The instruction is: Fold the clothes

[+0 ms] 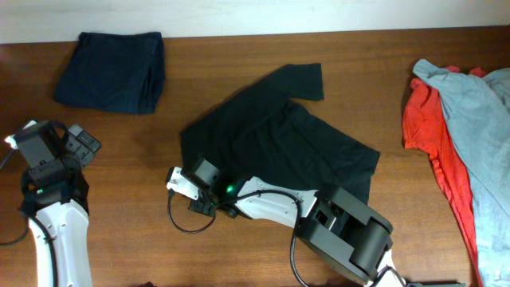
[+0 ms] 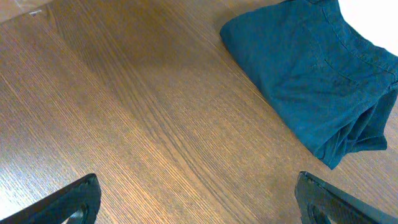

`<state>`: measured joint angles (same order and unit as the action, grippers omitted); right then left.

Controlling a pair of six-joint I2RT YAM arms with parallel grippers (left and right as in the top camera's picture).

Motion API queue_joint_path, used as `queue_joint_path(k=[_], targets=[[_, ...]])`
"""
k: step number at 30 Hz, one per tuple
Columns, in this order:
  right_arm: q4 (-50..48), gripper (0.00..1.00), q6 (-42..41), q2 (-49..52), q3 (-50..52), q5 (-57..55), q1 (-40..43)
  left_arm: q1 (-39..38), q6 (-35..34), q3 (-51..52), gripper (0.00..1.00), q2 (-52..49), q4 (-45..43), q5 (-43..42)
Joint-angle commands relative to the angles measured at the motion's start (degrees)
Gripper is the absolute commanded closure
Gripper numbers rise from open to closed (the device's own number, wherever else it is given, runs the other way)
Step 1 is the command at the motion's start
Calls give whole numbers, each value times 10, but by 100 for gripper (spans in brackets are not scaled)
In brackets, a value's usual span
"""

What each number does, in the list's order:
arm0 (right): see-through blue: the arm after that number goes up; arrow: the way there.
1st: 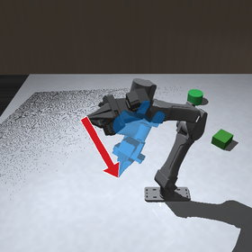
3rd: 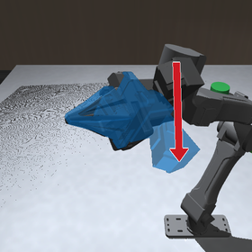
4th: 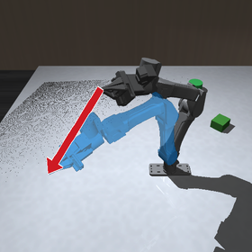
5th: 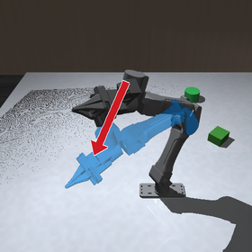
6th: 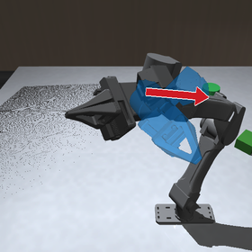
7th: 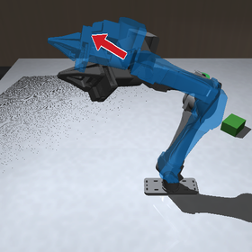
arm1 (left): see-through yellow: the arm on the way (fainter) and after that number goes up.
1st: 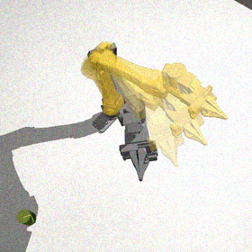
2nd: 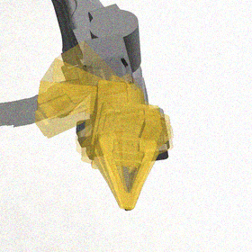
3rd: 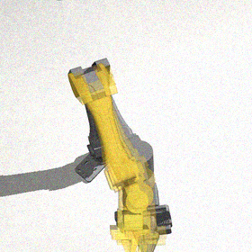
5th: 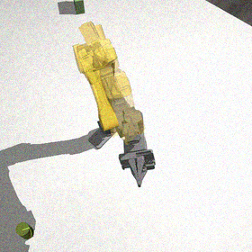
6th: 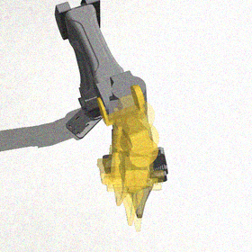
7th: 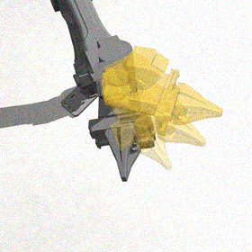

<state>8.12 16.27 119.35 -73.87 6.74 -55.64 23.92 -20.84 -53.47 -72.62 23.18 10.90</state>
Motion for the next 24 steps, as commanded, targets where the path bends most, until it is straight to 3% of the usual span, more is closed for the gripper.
queue_joint_path(k=[1, 19, 20, 24], targets=[[-2, 96, -5, -10, -3, 3, 2, 2, -6, -7, 1, -2, 1, -6], [13, 96, -33, -85, -3, 2, 13, 3, -6, -7, 1, -2, 1, -6], [24, 95, -33, -83, -3, 2, 13, 2, -6, -7, 1, -2, 1, -6], [55, 68, -32, -69, -3, 2, 13, 2, -6, -7, 1, -2, 1, -6]])
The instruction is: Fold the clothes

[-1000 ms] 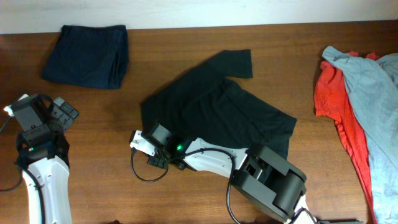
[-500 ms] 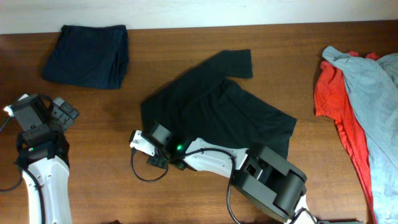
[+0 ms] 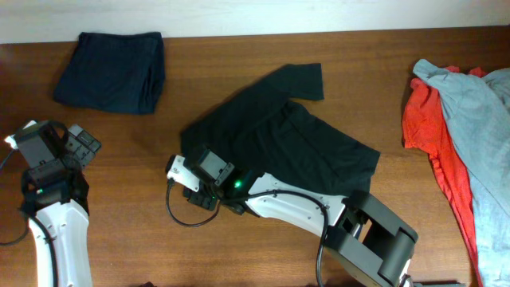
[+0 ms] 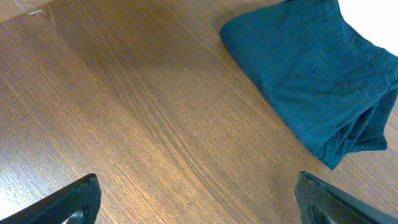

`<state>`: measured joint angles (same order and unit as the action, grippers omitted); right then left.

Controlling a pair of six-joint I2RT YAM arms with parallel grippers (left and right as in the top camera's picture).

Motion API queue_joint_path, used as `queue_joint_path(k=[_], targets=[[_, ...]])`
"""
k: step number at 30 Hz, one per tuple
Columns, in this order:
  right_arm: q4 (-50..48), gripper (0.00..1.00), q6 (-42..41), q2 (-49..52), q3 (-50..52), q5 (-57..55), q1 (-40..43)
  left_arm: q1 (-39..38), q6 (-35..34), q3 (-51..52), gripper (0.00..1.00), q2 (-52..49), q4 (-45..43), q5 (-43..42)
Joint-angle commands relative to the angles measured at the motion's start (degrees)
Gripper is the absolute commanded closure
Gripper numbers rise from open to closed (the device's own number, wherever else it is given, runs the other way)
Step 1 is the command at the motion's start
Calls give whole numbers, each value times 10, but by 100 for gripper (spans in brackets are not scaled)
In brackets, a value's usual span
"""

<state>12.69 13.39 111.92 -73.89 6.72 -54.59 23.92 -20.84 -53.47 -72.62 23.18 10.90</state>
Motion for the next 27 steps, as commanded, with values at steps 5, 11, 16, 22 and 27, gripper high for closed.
queue_joint_path(k=[5, 11, 16, 22, 27], targets=[[31, 41, 56, 15, -3, 56, 3, 2, -6, -7, 1, -2, 1, -6], [94, 39, 115, 15, -11, 83, 14, 2, -6, -7, 1, -2, 1, -6], [178, 38, 71, 15, -79, 83, 30, 2, -6, -7, 1, -2, 1, -6], [167, 41, 25, 24, -109, 83, 28, 2, -6, -7, 1, -2, 1, -6], [158, 44, 19, 65, -109, 89, 28, 2, -6, -7, 1, -2, 1, -6]])
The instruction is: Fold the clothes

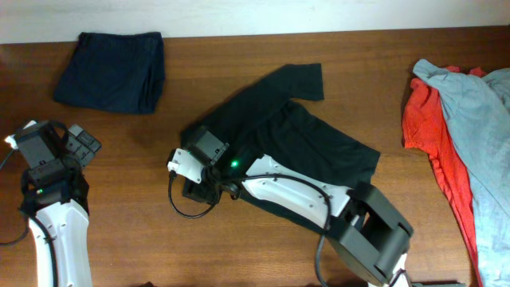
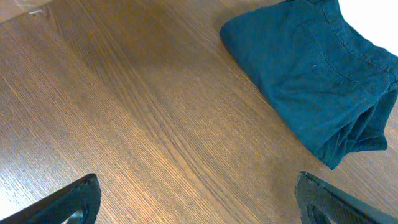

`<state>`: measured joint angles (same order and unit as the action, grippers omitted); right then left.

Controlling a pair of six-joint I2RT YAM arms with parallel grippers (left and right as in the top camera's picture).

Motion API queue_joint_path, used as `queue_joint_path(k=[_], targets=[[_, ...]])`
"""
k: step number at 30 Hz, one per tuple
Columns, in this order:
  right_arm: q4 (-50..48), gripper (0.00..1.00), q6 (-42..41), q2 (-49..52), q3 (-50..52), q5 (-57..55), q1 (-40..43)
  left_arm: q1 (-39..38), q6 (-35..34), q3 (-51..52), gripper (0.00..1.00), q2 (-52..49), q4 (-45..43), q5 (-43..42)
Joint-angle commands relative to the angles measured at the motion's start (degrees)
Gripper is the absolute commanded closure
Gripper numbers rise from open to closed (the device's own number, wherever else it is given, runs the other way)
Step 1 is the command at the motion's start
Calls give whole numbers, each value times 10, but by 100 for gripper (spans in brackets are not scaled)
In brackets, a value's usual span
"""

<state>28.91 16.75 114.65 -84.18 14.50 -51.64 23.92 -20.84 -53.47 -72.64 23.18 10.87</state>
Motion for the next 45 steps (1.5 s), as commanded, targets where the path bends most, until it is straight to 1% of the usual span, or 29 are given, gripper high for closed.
queue_joint_path(k=[1, 2, 4, 12, 15, 17, 18, 19, 20, 21, 26, 27, 29, 35, 38, 40, 45], targets=[[-7, 44, -14, 47, -6, 21, -2, 2, -6, -7, 1, -2, 1, -6], [-16, 44, -14, 61, -6, 38, -2, 2, -6, -7, 1, -2, 1, -6], [-26, 45, -14, 76, -6, 39, -1, 2, -6, -7, 1, -2, 1, -6], [-35, 45, -12, 92, -6, 29, -5, 2, -6, -7, 1, -2, 1, -6], [-38, 47, -12, 106, -6, 29, -10, 2, -6, -7, 1, -2, 1, -6], [-39, 52, -12, 106, -6, 29, -10, 2, -6, -7, 1, -2, 1, -6], [-40, 58, -12, 106, -6, 29, -10, 2, -6, -7, 1, -2, 1, -6], [-41, 66, -12, 106, -6, 29, -10, 3, -6, -7, 1, -2, 1, -6], [-41, 72, -12, 106, -6, 29, -10, 3, -6, -7, 1, -2, 1, -6], [-40, 76, -12, 106, -6, 29, -10, 2, -6, -7, 1, -2, 1, -6], [-38, 88, -12, 106, -6, 29, -10, 2, -6, -7, 0, -2, 1, -6], [-38, 92, -12, 106, -6, 29, -10, 2, -6, -7, 1, -2, 1, -6], [-38, 96, -12, 104, -8, 29, -10, 2, -6, -7, 1, -2, 1, -6], [-37, 96, -12, 63, -36, 28, -8, 2, -6, -7, 1, -2, 1, -6], [-36, 96, -12, 41, -41, 7, -4, 2, -6, -7, 1, -2, 1, -6], [-36, 96, -30, 39, -41, -16, 6, 2, -6, -7, 1, -2, 1, -6], [-34, 96, -51, 39, -41, -16, 46, 2, -6, -7, 1, -2, 1, -6]])
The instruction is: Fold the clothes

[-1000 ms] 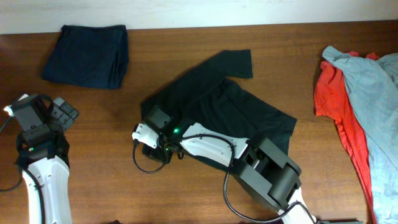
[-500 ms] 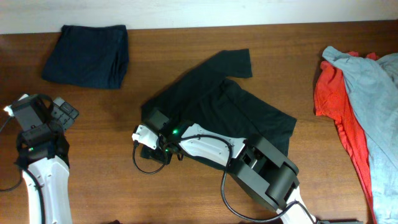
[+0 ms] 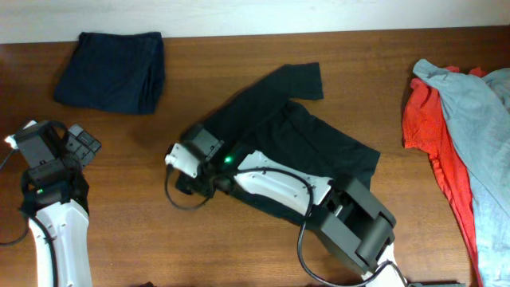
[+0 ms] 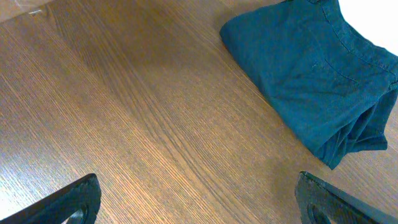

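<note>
A black T-shirt (image 3: 295, 143) lies crumpled in the middle of the table, one sleeve pointing to the far side. My right arm reaches across its near part. The right gripper (image 3: 186, 185) sits at the shirt's near-left corner, its dark fingers low against cloth and wood, so their state is unclear. My left gripper (image 4: 199, 208) stands open over bare wood at the left, nothing between its fingertips (image 4: 78, 199). In the overhead view the left gripper (image 3: 80, 143) is well left of the shirt.
A folded dark blue garment (image 3: 111, 72) lies at the far left corner, also near the left gripper as a blue garment (image 4: 311, 81). A pile of red cloth (image 3: 422, 119) and grey cloth (image 3: 478, 104) lies at the right edge. The brown table (image 3: 119, 199) shows between them.
My right gripper's wrist has shifted a little toward the far-left over the shirt's left corner. The shirt's far sleeve sits very slightly differently. The left arm has not moved.
My right gripper was first at the shirt's near-left hem, close to the table's front. At each later moment its wrist stood a little farther toward the far-left along that corner. The left gripper stayed open over bare wood throughout.
</note>
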`<state>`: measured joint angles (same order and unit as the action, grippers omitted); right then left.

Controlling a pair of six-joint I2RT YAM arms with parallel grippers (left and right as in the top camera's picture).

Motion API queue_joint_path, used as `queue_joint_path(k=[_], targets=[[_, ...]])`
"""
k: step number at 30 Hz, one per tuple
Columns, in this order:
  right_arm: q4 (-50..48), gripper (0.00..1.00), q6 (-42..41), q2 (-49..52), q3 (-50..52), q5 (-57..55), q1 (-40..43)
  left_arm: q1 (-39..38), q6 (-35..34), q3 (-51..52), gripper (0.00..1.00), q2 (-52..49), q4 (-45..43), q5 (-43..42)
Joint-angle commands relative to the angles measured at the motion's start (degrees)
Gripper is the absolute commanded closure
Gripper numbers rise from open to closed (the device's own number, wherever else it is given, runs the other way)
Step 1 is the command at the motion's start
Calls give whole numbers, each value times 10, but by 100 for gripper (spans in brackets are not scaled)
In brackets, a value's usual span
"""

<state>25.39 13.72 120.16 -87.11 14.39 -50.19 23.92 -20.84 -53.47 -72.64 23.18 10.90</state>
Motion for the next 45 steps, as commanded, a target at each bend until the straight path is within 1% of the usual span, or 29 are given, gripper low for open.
queue_joint_path(k=[1, 3, 7, 15, 20, 24, 29, 30, 31, 32, 34, 35, 36, 37, 39, 41, 42, 43, 44, 45], targets=[[1, 96, -21, -16, -11, -15, 38, 2, -6, -7, 1, -2, 1, -6], [2, 96, -23, -15, -11, -15, 67, 2, -6, -7, 1, -2, 1, -6], [4, 96, -23, -7, -11, -13, 93, 2, -6, -7, 1, -2, 1, -6], [-6, 94, -23, 25, -10, -17, 98, 3, -6, -7, 1, -2, 1, -6], [-10, 91, -63, 29, -10, -102, 100, 2, -6, -7, 1, -2, 1, -6], [-9, 91, -72, 29, -10, -104, 109, 2, -6, -7, 0, -2, 1, -6], [-5, 78, -84, 29, -10, -104, 119, 2, -6, -7, 1, -2, -4, -6], [-5, 56, -97, 29, -10, -104, 122, 2, -6, -7, 1, -2, -13, -6], [-5, 49, -98, 29, -10, -101, 124, 3, -6, -7, 1, -2, -21, -6], [-5, 46, -98, 29, -10, -99, 125, 3, -6, -7, 1, -2, -25, -6], [-5, 33, -103, 29, -10, -98, 128, 2, -6, -7, 1, -2, -25, -6], [-6, 30, -110, 29, -10, -97, 129, 3, -6, -7, 1, -2, -25, -8], [-6, 28, -119, 26, -10, -97, 132, 2, -6, -7, 1, -2, -25, -16], [-7, 26, -137, 21, -10, -97, 138, 2, -6, -7, 1, -2, -25, -43], [-1, 24, -163, 7, -10, -85, 154, 2, -8, -7, 1, -2, -12, -118], [13, 18, -188, -14, -10, -55, 182, -2, -16, -7, 1, -5, -21, -200], [18, 16, -194, -20, -10, -44, 193, -8, -14, -7, 1, -6, -21, -223], [27, 6, -205, -28, -10, -26, 214, -25, -2, -7, 0, -8, -21, -232], [46, 1, -207, -33, -10, 5, 254, -79, 69, -9, 1, -13, -21, -225], [54, 1, -207, -33, -10, 10, 268, -105, 89, -9, 1, -14, -20, -209]])
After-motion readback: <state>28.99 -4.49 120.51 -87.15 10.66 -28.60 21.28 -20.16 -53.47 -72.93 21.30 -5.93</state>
